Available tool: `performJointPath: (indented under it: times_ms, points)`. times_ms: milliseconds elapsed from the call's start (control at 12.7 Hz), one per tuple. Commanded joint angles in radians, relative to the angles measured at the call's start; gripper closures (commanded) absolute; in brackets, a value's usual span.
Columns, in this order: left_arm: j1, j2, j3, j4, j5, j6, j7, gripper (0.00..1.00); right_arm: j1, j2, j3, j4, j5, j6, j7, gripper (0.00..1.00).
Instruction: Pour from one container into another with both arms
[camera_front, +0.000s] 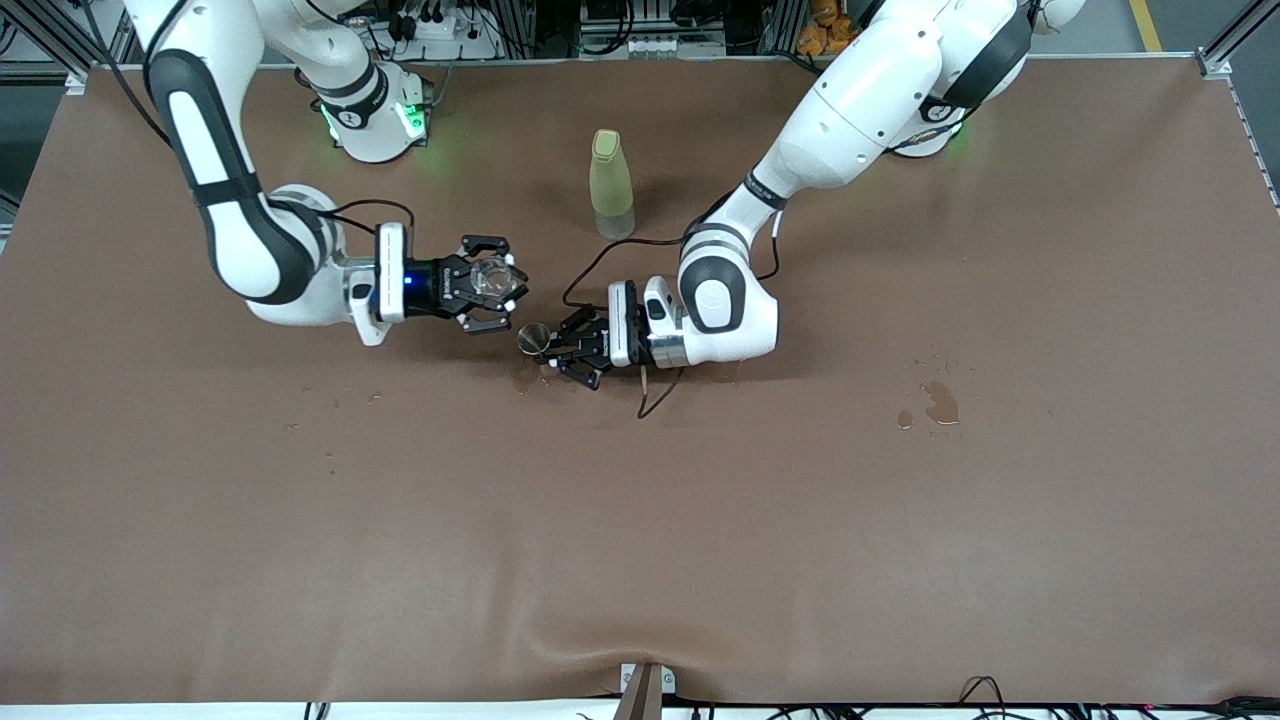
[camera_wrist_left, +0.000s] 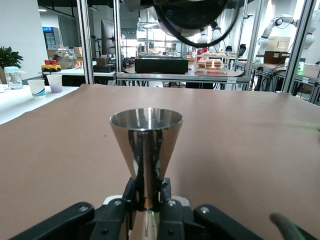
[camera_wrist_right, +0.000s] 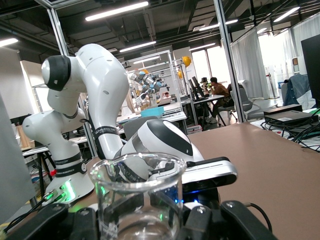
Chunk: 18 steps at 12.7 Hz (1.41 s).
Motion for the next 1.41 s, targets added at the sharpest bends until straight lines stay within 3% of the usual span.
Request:
performJointPath:
  times_ms: [0,235,706,1334]
  points:
    - [-0.005,0.004,0.002,0.02,-0.033,0.013,0.02,1.0,0.017,-0.013,0.053,-0.034,0.103,0.057,-0.049,1.0]
    - [-0.007,0.008,0.002,0.018,-0.03,0.013,0.018,1.0,0.019,-0.01,0.099,-0.04,0.157,0.097,-0.069,1.0]
    - [-0.005,0.004,0.002,0.016,-0.027,0.013,0.018,1.0,0.017,-0.005,0.107,-0.094,0.193,0.102,-0.043,1.0]
    - [-0.005,0.004,0.002,0.015,-0.03,0.013,0.018,1.0,0.017,-0.01,0.111,-0.101,0.196,0.1,0.197,1.0]
